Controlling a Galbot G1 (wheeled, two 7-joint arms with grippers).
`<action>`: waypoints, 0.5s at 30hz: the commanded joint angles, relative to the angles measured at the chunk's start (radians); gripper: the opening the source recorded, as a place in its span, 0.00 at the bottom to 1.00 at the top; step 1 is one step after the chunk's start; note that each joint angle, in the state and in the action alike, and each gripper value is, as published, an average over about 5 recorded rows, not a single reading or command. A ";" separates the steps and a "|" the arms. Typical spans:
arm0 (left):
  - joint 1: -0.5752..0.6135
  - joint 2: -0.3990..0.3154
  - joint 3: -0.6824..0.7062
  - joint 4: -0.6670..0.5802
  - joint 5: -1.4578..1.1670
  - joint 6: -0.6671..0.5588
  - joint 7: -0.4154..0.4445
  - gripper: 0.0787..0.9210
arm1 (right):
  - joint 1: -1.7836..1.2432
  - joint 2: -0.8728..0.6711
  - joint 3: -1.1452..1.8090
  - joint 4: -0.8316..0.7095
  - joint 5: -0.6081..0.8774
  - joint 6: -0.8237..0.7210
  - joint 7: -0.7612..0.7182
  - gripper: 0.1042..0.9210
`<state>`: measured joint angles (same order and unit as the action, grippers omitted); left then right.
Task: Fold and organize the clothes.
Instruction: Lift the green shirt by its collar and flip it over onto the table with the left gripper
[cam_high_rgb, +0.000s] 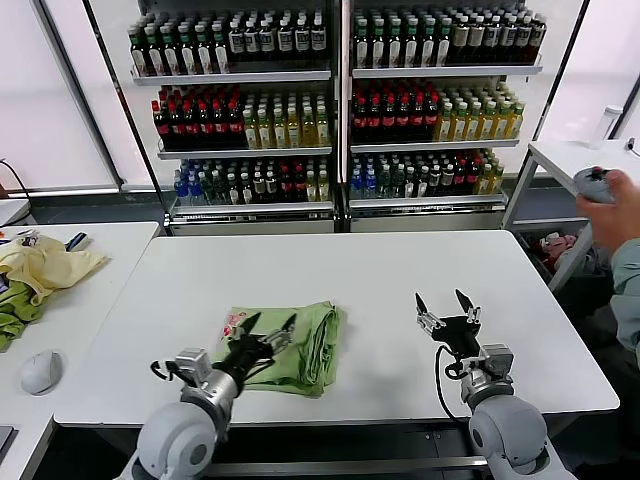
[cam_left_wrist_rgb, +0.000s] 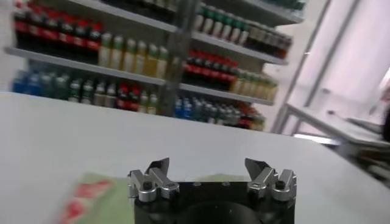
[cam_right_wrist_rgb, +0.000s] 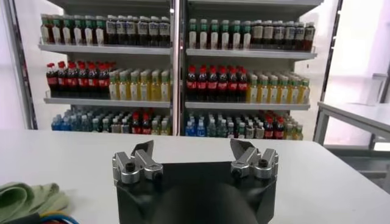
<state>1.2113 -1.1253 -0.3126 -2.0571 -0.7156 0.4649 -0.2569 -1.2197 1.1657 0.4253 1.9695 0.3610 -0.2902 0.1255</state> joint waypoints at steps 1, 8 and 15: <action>0.020 0.048 -0.161 0.190 0.049 -0.025 -0.024 0.88 | -0.001 0.002 -0.002 0.000 -0.003 0.002 0.000 0.88; 0.008 0.022 -0.115 0.225 -0.038 0.022 0.002 0.88 | -0.004 0.005 -0.001 0.003 -0.007 0.002 0.000 0.88; 0.006 0.001 -0.075 0.237 -0.062 0.037 0.021 0.88 | -0.007 0.005 0.006 0.011 -0.007 0.002 0.001 0.88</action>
<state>1.2105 -1.1201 -0.3956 -1.8862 -0.7342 0.4808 -0.2486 -1.2260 1.1713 0.4295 1.9763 0.3537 -0.2878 0.1259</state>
